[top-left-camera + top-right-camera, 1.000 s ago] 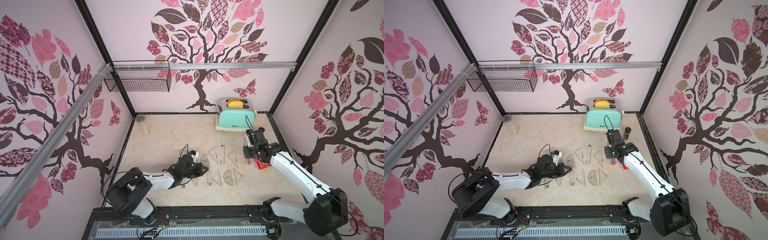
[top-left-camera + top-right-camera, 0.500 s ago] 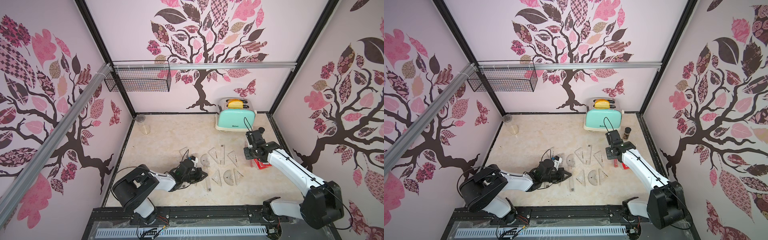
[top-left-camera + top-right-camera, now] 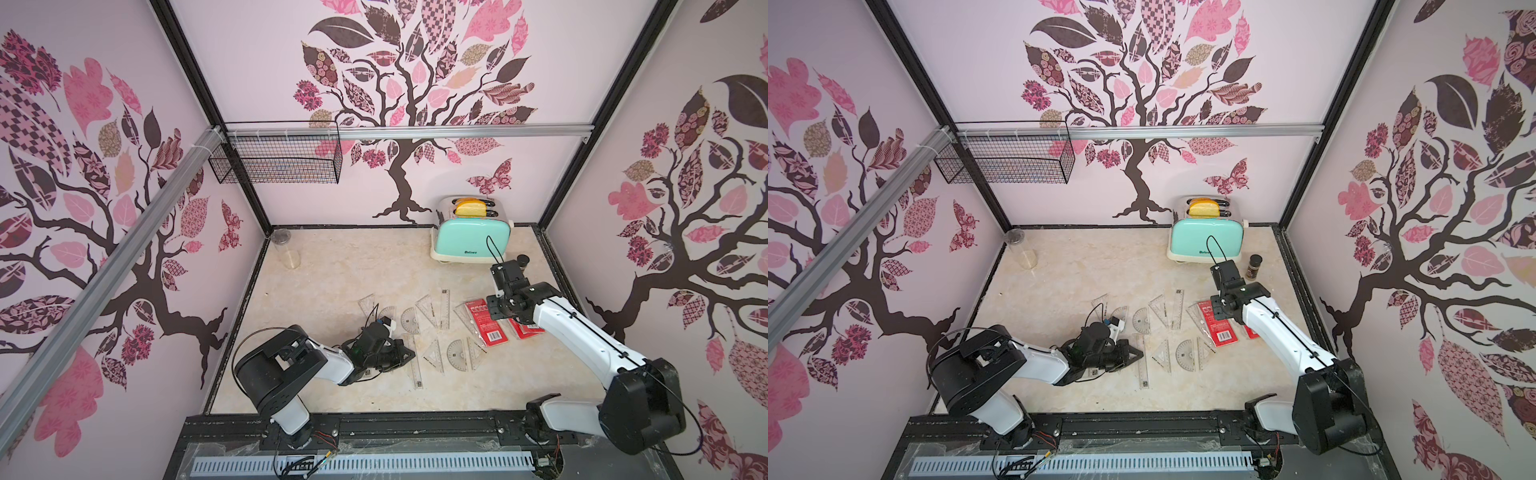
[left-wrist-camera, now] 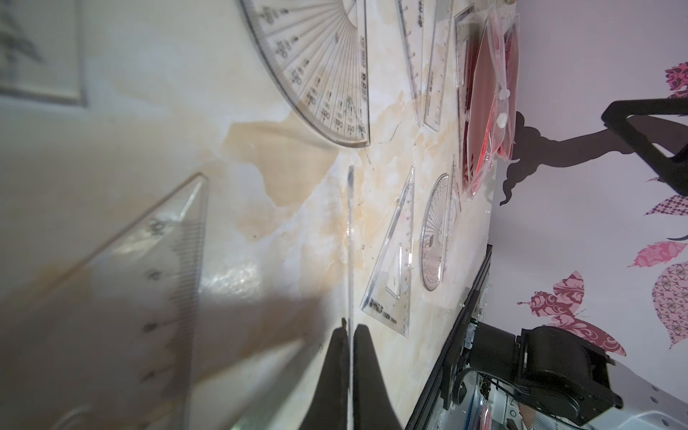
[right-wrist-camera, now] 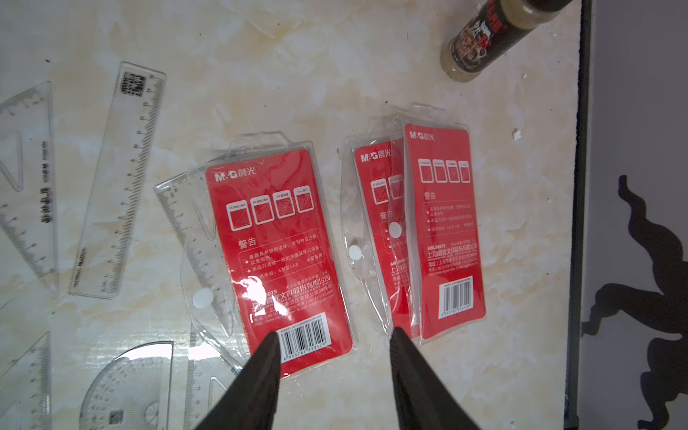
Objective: Open the ruler set and take out the ruler
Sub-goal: Place the ruler set bag at the center of the board, then place the ruler at the center of the board.
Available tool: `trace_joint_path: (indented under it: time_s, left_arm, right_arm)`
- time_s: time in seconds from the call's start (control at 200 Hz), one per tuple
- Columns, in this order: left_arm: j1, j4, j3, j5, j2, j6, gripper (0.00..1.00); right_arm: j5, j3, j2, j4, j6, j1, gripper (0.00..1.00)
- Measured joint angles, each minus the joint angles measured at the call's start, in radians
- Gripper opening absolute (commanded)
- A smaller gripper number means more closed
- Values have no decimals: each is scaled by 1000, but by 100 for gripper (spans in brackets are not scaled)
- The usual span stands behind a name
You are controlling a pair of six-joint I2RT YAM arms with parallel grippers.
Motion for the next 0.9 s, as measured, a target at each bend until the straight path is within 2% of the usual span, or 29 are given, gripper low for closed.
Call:
trace_joint_path:
  time_s: [0.315, 0.57, 0.74, 0.9]
  left_arm:
    - [1, 63, 0, 4, 48, -6, 0]
    - [9, 93, -17, 4, 53, -15, 0]
    - [10, 100, -29, 1, 43, -19, 18]
    - [10, 59, -29, -11, 3, -7, 27]
  right_arm:
    - [-122, 0, 34, 32, 0, 0, 50]
    - [-153, -13, 58, 53, 0, 0, 51]
    - [-158, -13, 58, 60, 0, 0, 51]
    - [-166, -13, 58, 61, 0, 0, 54]
